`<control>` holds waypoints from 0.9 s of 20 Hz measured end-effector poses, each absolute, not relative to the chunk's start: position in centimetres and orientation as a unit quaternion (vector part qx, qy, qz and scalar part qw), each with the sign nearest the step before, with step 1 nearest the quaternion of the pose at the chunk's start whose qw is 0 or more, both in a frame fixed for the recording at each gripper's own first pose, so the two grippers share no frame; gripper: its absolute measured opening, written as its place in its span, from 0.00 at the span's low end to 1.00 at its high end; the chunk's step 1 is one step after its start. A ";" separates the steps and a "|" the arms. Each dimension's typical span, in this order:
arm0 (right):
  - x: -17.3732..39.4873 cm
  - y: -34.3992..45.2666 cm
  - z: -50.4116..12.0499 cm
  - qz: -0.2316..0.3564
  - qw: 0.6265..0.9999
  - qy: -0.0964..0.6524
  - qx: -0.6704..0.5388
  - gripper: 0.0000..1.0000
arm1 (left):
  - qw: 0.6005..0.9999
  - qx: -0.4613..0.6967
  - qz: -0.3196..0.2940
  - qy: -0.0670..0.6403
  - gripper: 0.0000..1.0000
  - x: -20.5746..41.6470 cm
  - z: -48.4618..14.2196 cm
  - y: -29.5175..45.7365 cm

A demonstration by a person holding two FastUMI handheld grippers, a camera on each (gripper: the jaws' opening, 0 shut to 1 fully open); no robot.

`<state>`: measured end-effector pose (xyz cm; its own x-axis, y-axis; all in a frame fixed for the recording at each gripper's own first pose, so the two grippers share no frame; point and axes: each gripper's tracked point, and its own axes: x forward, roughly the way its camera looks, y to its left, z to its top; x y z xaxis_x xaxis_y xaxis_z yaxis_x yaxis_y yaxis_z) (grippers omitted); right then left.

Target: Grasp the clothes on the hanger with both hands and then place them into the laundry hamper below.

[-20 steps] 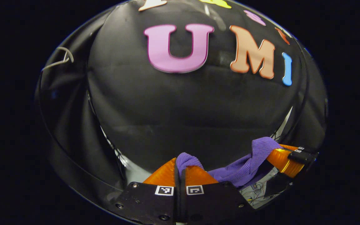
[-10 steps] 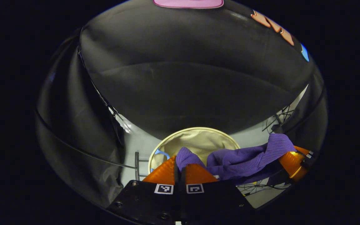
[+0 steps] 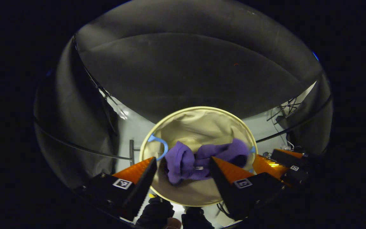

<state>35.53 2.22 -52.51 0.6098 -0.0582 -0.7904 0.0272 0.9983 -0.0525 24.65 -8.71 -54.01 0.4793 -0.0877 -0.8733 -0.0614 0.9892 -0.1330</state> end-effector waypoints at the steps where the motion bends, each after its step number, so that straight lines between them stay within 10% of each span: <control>1: 35.1 2.0 -52.3 -0.022 0.900 0.435 -0.017 0.79 | 0.856 -0.072 -0.004 0.511 0.96 24.3 -52.9 -8.3; 2: 34.7 2.3 -50.8 -0.023 0.902 0.431 -0.016 1.00 | 0.859 -0.075 -0.002 0.506 0.98 24.0 -51.9 -8.1; 18: 31.0 3.2 -30.9 0.022 0.947 0.320 -0.028 0.96 | 0.926 -0.086 0.047 0.363 0.97 22.7 -34.4 -5.7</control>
